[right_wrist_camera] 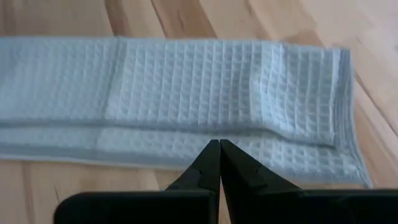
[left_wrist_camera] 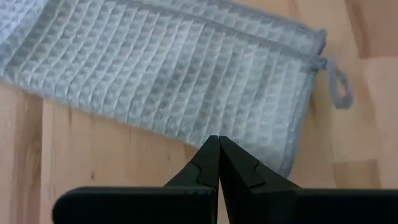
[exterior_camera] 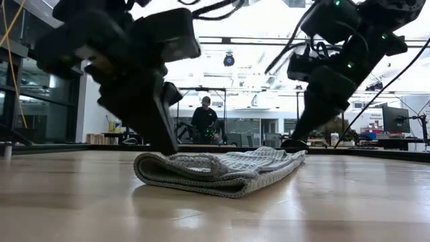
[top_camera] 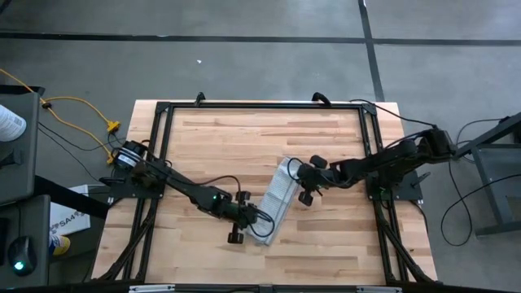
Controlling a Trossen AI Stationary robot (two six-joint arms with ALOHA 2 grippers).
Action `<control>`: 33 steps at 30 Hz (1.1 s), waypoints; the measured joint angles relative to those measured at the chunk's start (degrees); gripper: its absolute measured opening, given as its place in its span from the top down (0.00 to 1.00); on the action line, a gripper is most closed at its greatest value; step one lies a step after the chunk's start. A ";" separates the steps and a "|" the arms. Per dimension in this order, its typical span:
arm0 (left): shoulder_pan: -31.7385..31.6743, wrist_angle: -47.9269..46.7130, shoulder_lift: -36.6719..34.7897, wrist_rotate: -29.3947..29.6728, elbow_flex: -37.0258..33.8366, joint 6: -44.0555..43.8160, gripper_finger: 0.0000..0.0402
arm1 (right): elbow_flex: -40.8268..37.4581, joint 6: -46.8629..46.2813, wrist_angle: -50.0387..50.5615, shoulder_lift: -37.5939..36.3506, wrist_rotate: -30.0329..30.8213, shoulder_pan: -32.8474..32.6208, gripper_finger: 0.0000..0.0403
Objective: Fold microfiber towels
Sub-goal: Fold the gray towel
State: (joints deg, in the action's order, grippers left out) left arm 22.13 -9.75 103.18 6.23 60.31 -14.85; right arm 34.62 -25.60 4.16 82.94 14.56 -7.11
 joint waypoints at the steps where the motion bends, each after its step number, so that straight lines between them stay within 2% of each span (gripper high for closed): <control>1: 0.00 0.55 0.00 0.01 0.00 0.44 1.00 | 0.04 -0.12 0.04 0.00 0.05 0.14 1.00; 9: -0.02 5.69 0.89 -0.13 0.11 4.19 1.00 | -0.05 -0.16 1.34 0.00 -0.03 2.21 1.00; 16: -0.02 5.95 3.08 -0.97 0.00 4.14 1.00 | -0.05 0.06 1.83 0.18 -1.49 3.90 1.00; 26: -0.02 8.31 5.01 -2.15 0.13 4.04 1.00 | -0.07 0.52 -1.11 6.36 -4.73 6.05 1.00; 33: 0.00 8.77 5.03 -2.28 0.13 2.78 1.00 | 0.04 2.38 -2.36 7.44 -6.05 7.91 0.99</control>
State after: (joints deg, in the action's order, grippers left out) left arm 22.13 -0.97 108.20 3.95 60.45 -12.06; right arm 34.65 -23.22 1.79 90.37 8.50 0.81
